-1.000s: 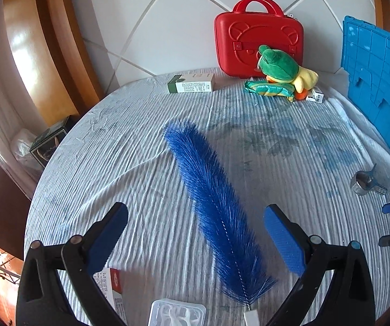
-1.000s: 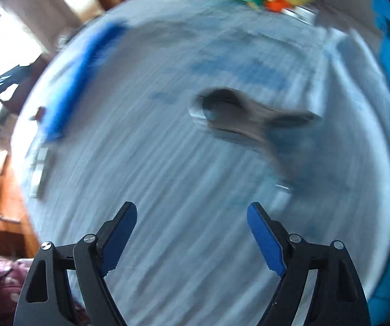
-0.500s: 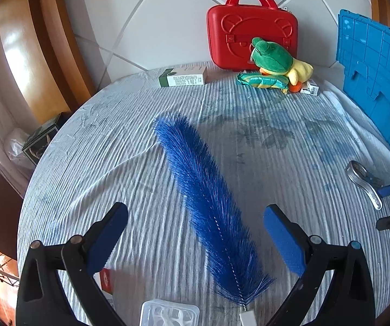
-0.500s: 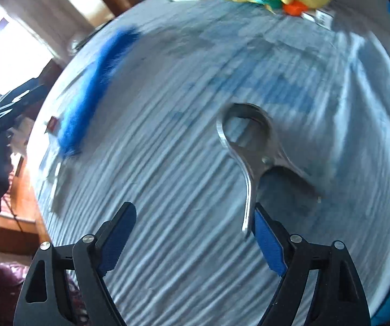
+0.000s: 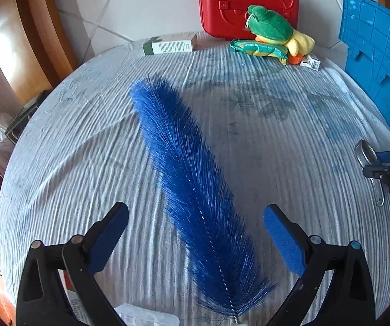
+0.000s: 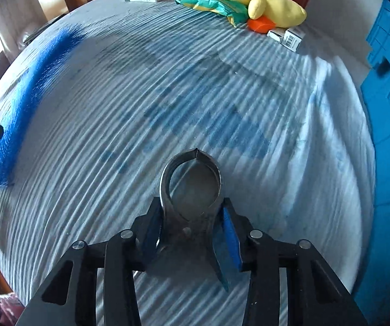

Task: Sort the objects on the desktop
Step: 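Grasp the blue feather duster with left gripper while right gripper grasps the metal clip, then carry the feather duster and metal clip with both grippers over the crate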

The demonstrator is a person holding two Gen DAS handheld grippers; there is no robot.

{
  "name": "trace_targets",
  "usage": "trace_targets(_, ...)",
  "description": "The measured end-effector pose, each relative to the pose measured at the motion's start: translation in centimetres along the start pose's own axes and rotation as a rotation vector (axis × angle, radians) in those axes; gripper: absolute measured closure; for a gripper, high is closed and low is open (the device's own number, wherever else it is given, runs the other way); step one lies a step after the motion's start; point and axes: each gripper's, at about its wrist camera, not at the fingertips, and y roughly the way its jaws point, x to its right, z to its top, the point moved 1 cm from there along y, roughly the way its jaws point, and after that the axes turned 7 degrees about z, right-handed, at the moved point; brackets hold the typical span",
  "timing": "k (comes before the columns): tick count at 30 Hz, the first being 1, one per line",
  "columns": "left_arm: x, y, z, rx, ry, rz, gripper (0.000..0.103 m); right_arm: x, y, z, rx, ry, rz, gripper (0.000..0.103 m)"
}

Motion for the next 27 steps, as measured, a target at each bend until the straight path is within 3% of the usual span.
trace_targets(1, 0.0, 0.6, -0.1, -0.022, -0.011, 0.005, 0.006, 0.0, 0.1, 0.0, 0.003, 0.010, 0.001, 0.062)
trace_targets(3, -0.2, 1.7, -0.7, -0.068, -0.042, 0.011, 0.048, 0.1, 0.1, 0.0, 0.008, 0.022, 0.006, 0.062)
trace_targets(5, -0.4, 2.7, -1.4, -0.097, -0.064, -0.022, 0.062, 0.1, 0.1, -0.1, 0.008, 0.025, 0.008, 0.062)
trace_targets(6, -0.5, 2.6, -1.7, -0.086, -0.075, -0.027, 0.064, 0.0, 0.1, -0.1, 0.008, 0.026, 0.008, 0.062)
trace_targets(9, 0.8, 2.3, -1.6, -0.060, -0.030, 0.003, 0.077, 0.0, 0.1, 0.0, 0.009, 0.030, 0.009, 0.062)
trace_targets(11, 1.9, 2.2, -1.3, -0.041, 0.017, 0.020, 0.083, -0.1, 0.2, 0.0, 0.009, 0.027, 0.005, 0.062)
trace_targets(13, 1.8, 2.2, -1.0, -0.059, -0.004, -0.021, 0.086, -0.1, 0.3, 0.0, 0.012, 0.018, 0.007, 0.062)
trace_targets(14, 1.9, 1.7, -1.0, -0.047, 0.004, -0.007, 0.087, -0.2, 0.2, -0.1, 0.016, 0.015, 0.013, 0.062)
trace_targets(20, 3.2, -2.1, 0.3, 0.048, 0.046, 0.009, 0.088, -1.1, -1.0, -1.0, 0.042, -0.023, 0.034, 0.062)
trace_targets(27, 5.0, -7.5, 2.9, 0.188, 0.091, 0.006, 0.088, -1.6, -7.2, -1.9, 0.169, -0.002, 0.024, 0.062)
